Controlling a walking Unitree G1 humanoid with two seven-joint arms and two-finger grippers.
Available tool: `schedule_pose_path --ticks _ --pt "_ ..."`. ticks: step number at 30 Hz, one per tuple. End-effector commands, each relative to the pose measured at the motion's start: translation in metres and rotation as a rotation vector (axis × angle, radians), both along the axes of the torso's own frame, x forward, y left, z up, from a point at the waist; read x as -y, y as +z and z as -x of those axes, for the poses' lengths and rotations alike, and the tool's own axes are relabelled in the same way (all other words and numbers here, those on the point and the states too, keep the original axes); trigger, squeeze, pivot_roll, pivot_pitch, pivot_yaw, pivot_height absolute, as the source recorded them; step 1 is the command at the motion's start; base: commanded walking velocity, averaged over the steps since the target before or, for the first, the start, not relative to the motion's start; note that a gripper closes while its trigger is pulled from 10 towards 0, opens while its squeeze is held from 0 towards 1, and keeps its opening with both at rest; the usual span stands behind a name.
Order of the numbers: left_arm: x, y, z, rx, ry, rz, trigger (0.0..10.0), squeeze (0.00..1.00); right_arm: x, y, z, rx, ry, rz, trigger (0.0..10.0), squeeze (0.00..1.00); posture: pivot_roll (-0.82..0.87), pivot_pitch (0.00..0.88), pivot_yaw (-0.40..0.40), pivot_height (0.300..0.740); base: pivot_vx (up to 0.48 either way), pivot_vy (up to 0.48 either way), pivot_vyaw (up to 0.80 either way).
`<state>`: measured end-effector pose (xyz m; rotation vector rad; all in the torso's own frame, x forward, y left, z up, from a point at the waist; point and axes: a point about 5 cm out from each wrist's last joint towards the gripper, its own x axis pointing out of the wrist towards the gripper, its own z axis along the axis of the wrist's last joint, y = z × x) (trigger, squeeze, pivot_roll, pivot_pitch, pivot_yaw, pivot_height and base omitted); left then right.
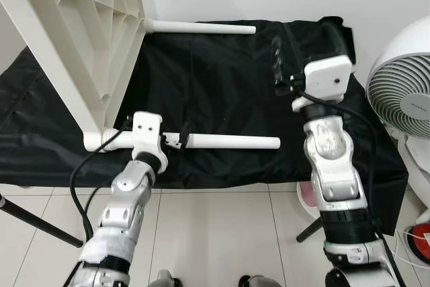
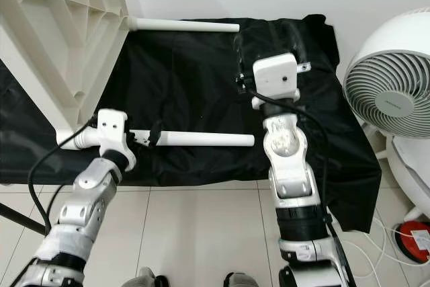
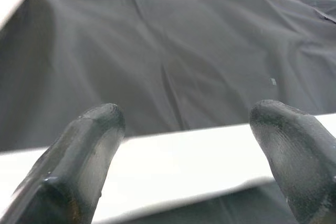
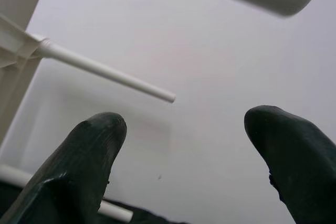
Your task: Building children table
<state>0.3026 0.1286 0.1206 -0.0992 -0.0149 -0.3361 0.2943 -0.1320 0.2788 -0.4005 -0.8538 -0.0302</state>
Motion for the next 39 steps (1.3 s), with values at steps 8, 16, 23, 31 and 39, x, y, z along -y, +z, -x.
schedule_pose_path --ticks 8,16,23,31,39 --pt "-0.016 -0.011 0.027 -0.090 0.019 0.122 10.0 0.00 -0.006 -0.002 0.010 0.052 -0.025 0.008 10.0 0.00 -0.05 0.081 0.070 0.740 0.000 0.000 0.00" --pt "-0.018 0.000 0.029 -0.057 0.014 0.135 10.0 0.00 -0.014 -0.011 0.023 0.185 -0.084 0.191 10.0 0.00 -0.04 0.089 0.076 0.740 0.000 0.000 0.00" --pt "-0.018 0.004 0.030 -0.064 -0.005 0.130 10.0 0.00 -0.022 -0.012 0.032 0.292 -0.120 0.266 10.0 0.00 -0.04 0.088 0.088 0.740 0.000 0.000 0.00" --pt "-0.018 0.005 0.030 -0.075 -0.015 0.122 10.0 0.00 -0.027 0.000 0.036 0.376 -0.108 0.306 10.0 0.00 -0.04 0.090 0.092 0.740 0.000 0.000 0.00" --pt "-0.015 0.007 0.027 -0.072 -0.019 0.123 10.0 0.00 -0.039 0.029 0.037 0.491 -0.024 0.395 10.0 0.00 -0.05 0.091 0.087 0.740 0.000 0.000 0.00"
